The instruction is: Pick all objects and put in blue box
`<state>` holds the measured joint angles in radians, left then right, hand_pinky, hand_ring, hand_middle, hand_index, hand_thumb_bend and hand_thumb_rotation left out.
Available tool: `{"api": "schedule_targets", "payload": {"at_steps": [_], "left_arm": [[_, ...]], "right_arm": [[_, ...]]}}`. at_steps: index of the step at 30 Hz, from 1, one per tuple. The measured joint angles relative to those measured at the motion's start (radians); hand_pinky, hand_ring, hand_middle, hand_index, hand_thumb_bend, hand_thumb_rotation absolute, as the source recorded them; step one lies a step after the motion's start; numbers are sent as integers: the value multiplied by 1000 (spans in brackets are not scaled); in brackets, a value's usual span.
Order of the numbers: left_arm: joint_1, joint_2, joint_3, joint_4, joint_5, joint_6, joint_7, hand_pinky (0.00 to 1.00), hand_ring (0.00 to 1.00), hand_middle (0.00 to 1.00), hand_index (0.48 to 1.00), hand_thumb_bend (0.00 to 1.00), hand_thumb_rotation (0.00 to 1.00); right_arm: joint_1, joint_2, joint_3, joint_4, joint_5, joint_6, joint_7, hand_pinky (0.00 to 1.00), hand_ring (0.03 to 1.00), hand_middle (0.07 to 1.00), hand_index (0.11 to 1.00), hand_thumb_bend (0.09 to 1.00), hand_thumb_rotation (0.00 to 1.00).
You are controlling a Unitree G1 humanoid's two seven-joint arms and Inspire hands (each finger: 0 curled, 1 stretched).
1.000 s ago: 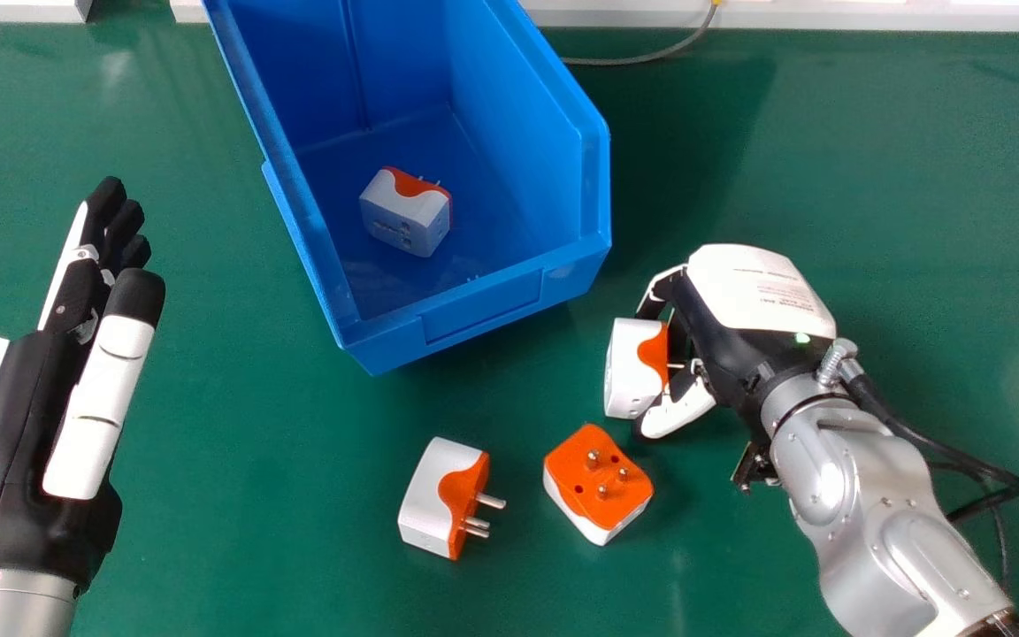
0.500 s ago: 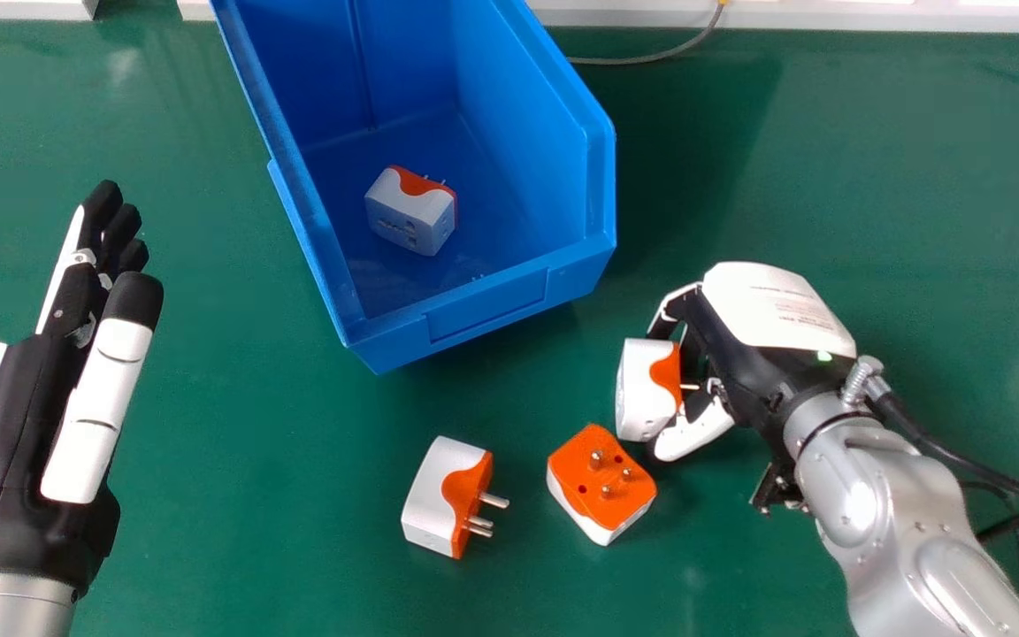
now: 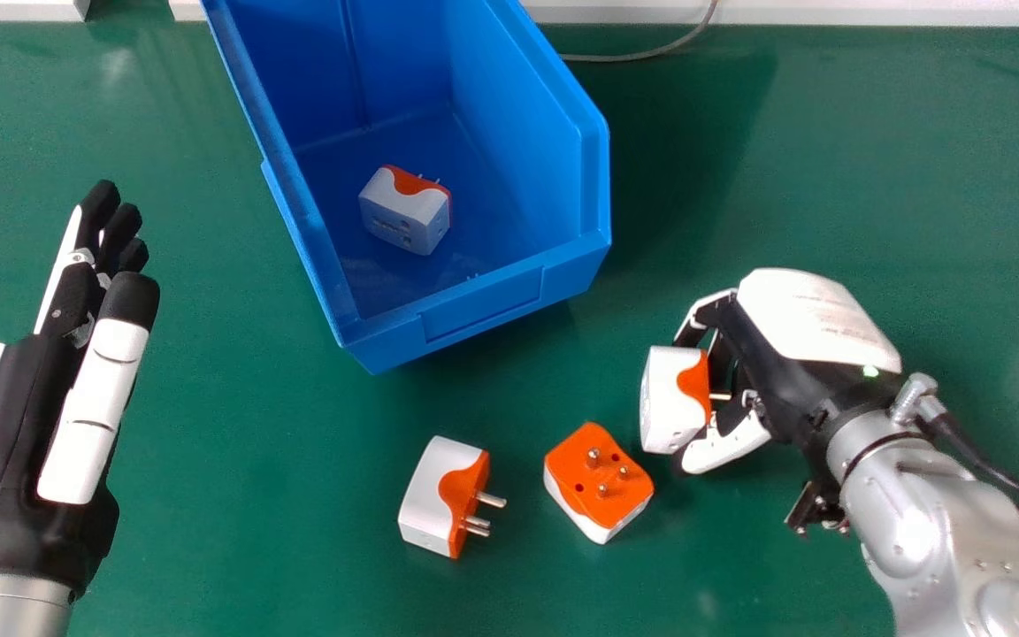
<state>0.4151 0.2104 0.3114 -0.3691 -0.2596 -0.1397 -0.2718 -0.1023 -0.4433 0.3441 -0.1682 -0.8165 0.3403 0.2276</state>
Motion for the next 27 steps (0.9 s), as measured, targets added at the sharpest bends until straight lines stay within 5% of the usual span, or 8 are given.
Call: {"api": "schedule_targets", "payload": {"at_steps": [8, 14, 23, 27], "left_arm": [[-5, 0, 9, 3, -14, 0, -8, 1000, 1000, 1000, 1000, 755, 977], [-11, 1, 9, 8, -14, 0, -12, 1000, 1000, 1000, 1000, 749, 978], [-27, 3, 9, 14, -7, 0, -11, 1000, 1000, 1000, 1000, 754, 983], [-30, 3, 8, 14, 6, 0, -10, 1000, 1000, 1000, 1000, 759, 985]], "right_arm": [[58, -64, -75, -157, 0, -3, 83, 340, 453, 510, 509, 490, 66], [131, -97, -155, -296, 15, -47, 107, 295, 391, 469, 494, 481, 106], [205, -92, -203, -504, 28, -49, 194, 261, 348, 435, 486, 477, 125], [213, -86, -219, -554, 48, -73, 202, 232, 307, 393, 481, 476, 128]]}}
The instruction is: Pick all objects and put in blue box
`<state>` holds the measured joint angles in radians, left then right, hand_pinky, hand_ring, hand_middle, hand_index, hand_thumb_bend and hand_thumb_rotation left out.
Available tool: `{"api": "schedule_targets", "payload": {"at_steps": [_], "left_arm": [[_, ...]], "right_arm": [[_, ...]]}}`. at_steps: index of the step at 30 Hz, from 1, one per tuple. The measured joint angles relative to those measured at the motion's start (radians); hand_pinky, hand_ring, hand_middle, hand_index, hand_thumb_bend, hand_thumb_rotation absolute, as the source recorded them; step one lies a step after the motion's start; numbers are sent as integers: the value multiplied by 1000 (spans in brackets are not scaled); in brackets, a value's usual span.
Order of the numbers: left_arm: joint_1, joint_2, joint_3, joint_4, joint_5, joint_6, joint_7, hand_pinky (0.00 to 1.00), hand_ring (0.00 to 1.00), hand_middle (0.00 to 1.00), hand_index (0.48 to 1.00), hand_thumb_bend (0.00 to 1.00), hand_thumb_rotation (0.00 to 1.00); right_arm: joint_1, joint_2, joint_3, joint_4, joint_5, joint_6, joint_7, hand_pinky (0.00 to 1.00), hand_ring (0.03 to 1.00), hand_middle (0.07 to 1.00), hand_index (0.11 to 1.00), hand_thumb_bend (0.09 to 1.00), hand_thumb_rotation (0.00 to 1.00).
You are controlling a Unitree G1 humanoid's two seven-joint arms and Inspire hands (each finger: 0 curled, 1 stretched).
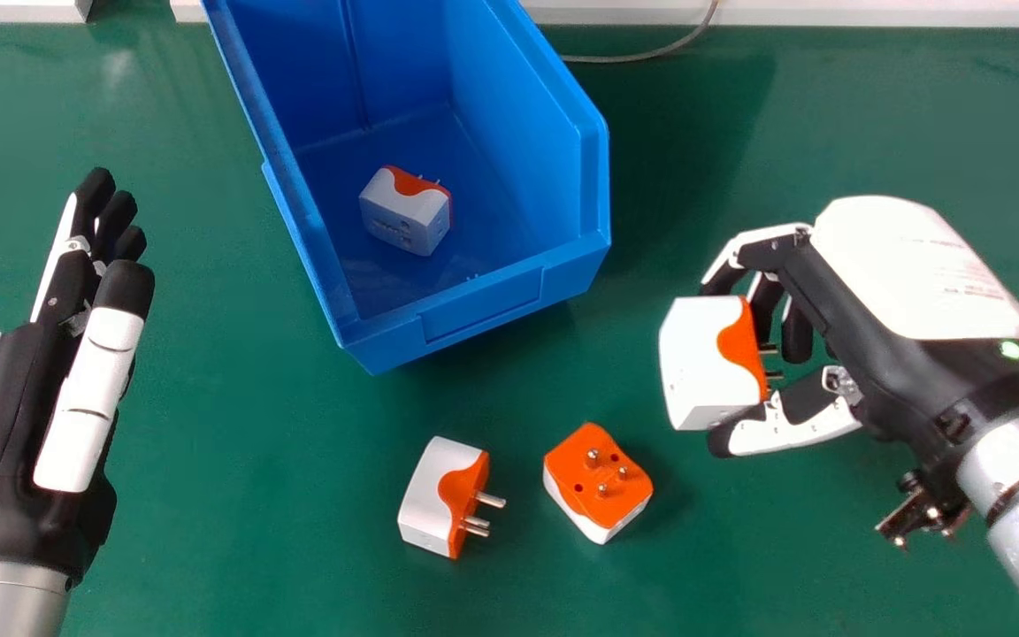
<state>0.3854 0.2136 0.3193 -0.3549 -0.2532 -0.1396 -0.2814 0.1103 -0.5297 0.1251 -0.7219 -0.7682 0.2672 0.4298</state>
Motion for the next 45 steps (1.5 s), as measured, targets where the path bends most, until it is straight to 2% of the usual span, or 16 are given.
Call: {"api": "schedule_targets", "payload": {"at_steps": [3, 12, 16, 18, 25, 28, 32, 39, 45], "left_arm": [[-1, 0, 0, 0, 7, 0, 1, 1000, 1000, 1000, 1000, 760, 988], [-6, 0, -1, 0, 8, 0, 0, 1000, 1000, 1000, 1000, 763, 989], [-9, -1, -3, 1, 8, 0, -1, 1000, 1000, 1000, 1000, 762, 991], [-9, -1, -7, 1, 17, 0, 2, 1000, 1000, 1000, 1000, 762, 992], [-11, -2, -16, 6, 17, -4, 2, 1000, 997, 996, 995, 750, 997], [-15, -4, -18, 14, 17, -5, 1, 1000, 993, 994, 991, 736, 999], [-15, -7, -19, 14, 18, -6, 7, 999, 990, 991, 987, 734, 999], [-15, -8, -19, 16, 17, -18, 4, 995, 987, 989, 983, 723, 1000], [-15, -11, -19, 20, 17, -23, 7, 991, 981, 983, 974, 714, 1000]], "right_arm": [[5, 1, -7, -28, 20, -18, 18, 218, 287, 373, 479, 476, 129], [-2, 37, -7, -69, 62, -83, 21, 157, 205, 281, 472, 477, 129], [-34, 64, 20, -68, 62, -86, 28, 132, 175, 246, 471, 478, 128], [-57, 78, 41, -67, 61, -86, 38, 127, 169, 238, 471, 479, 129], [-144, 133, 115, -23, 38, -88, 42, 114, 154, 221, 470, 479, 130], [-192, 156, 148, 26, 22, -106, 34, 123, 166, 234, 470, 479, 130], [-262, 194, 177, 87, 18, -108, 31, 136, 183, 248, 471, 478, 131], [-368, 242, 217, 195, 5, -119, 11, 153, 211, 275, 473, 477, 133], [-478, 272, 235, 301, -25, -126, -14, 237, 331, 399, 481, 476, 136]]}}
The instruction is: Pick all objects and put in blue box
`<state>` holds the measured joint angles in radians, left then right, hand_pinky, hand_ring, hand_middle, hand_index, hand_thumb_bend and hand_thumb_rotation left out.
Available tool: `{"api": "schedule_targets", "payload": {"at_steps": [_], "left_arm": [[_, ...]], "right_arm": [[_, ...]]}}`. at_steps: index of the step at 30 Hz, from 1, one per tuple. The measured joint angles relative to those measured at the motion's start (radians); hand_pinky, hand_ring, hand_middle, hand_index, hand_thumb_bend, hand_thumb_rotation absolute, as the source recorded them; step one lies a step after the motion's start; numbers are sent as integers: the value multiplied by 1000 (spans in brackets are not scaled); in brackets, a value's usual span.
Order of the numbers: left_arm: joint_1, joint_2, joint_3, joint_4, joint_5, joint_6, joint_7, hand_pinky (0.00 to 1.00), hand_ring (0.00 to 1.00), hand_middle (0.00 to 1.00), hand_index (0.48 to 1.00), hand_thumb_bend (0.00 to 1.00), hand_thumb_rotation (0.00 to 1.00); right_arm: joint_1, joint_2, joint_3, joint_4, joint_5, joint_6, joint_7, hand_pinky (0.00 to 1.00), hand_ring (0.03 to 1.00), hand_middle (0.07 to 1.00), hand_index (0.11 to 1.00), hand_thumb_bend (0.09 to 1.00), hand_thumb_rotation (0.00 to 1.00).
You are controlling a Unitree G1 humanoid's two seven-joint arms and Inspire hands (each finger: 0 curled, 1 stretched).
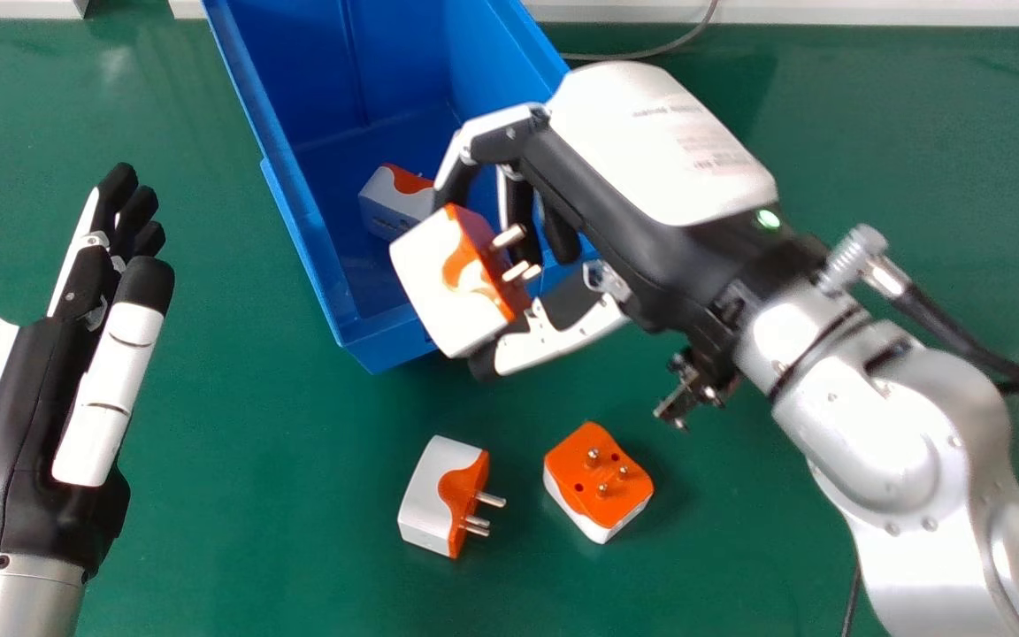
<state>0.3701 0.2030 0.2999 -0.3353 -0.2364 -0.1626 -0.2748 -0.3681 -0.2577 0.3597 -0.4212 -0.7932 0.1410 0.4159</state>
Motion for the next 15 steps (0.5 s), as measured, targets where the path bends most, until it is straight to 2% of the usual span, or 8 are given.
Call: {"api": "schedule_targets", "payload": {"at_steps": [8, 15], "left_arm": [[1, -1, -1, 10, 0, -8, -8, 998, 987, 988, 980, 710, 1000], [0, -1, -1, 15, -1, -11, -11, 999, 991, 990, 982, 712, 1000]], "right_arm": [[-140, 43, 15, 153, -40, 3, -40, 295, 413, 479, 488, 476, 136], [-239, 65, 44, 334, -49, -9, -115, 310, 432, 500, 489, 477, 135]]}}
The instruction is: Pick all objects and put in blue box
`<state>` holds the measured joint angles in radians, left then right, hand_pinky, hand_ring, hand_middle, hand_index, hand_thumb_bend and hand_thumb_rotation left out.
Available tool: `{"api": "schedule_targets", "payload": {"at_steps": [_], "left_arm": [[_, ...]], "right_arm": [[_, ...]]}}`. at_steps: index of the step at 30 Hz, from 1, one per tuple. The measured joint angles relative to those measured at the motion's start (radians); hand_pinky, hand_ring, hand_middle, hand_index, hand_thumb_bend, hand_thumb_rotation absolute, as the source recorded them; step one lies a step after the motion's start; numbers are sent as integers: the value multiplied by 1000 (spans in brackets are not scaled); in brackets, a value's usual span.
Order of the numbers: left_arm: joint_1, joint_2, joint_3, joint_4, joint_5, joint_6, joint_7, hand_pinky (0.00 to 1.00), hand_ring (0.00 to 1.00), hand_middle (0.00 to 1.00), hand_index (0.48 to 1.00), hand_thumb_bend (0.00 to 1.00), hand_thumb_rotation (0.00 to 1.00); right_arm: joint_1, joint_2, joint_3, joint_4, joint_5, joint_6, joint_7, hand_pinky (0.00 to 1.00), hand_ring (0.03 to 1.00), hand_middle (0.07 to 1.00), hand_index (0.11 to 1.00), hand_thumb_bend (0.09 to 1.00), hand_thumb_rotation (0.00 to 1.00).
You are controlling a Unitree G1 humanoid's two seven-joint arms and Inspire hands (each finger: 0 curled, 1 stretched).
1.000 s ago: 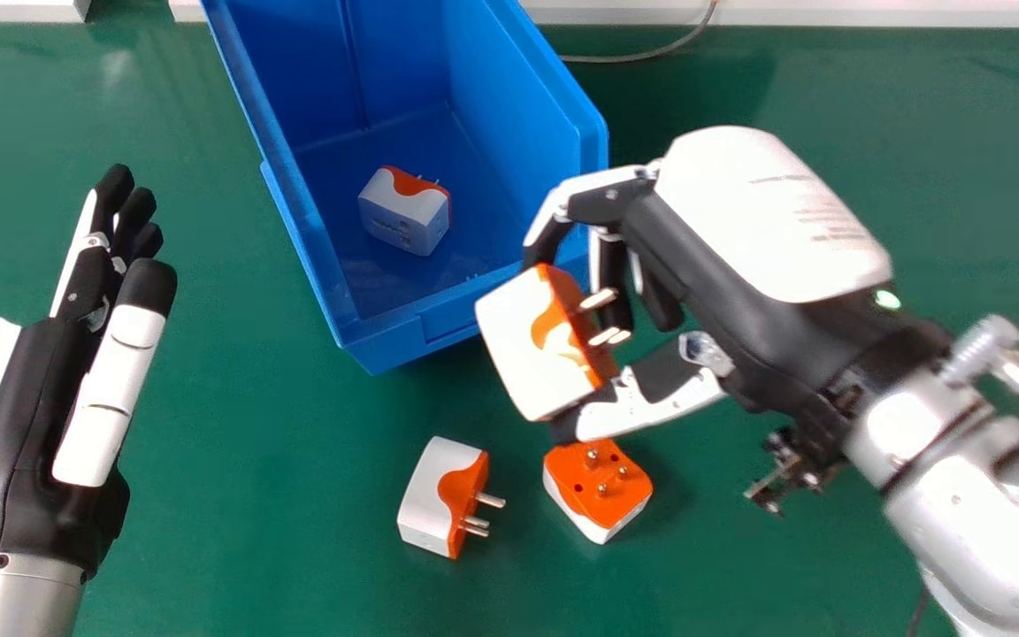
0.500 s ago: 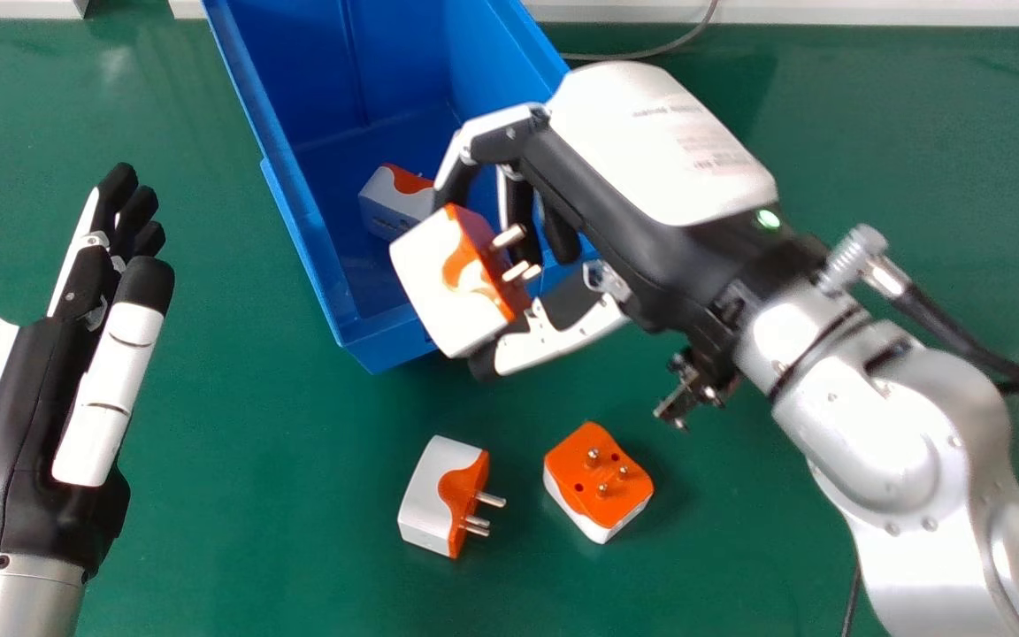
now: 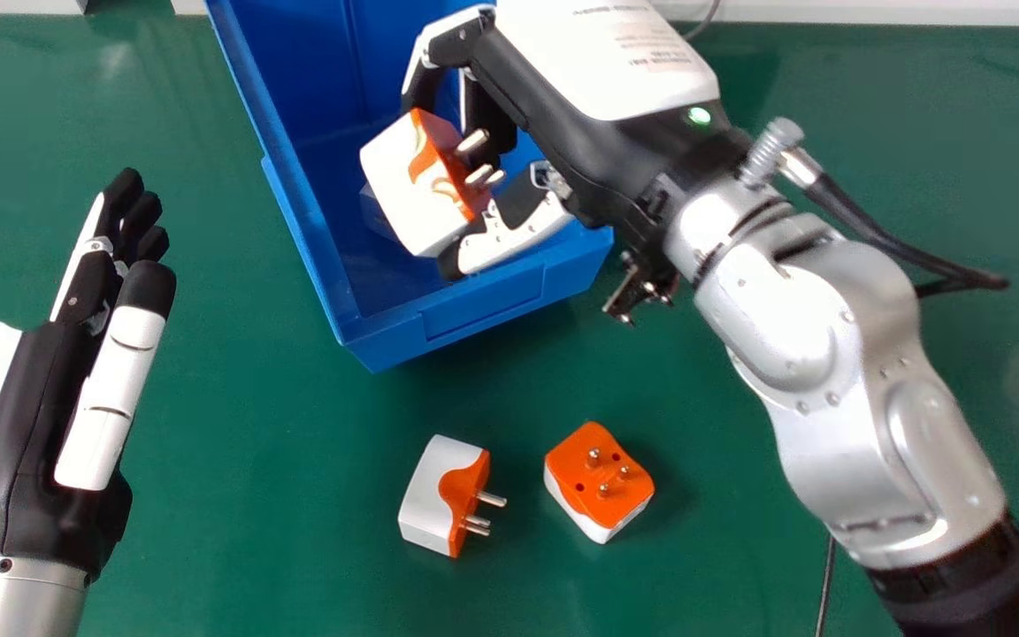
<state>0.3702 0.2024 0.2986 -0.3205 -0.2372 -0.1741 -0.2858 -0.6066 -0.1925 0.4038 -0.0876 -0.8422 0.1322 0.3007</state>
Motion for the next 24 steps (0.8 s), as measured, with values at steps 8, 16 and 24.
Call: {"api": "schedule_targets", "payload": {"at_steps": [8, 16, 24], "left_arm": [[4, 0, -1, 1, 0, -4, 0, 1000, 991, 985, 977, 719, 1000], [10, -3, -2, -1, -1, -7, 3, 1000, 989, 983, 975, 724, 1000], [10, -6, -8, -3, -1, -6, 5, 1000, 994, 985, 974, 738, 1000]], "right_arm": [[-154, 68, 43, 295, -32, 1, -133, 266, 364, 443, 487, 483, 129], [-267, 149, 81, 552, -32, 45, -188, 236, 324, 429, 507, 491, 81], [-385, 203, 118, 767, -29, 71, -236, 230, 317, 444, 520, 505, 26]]}}
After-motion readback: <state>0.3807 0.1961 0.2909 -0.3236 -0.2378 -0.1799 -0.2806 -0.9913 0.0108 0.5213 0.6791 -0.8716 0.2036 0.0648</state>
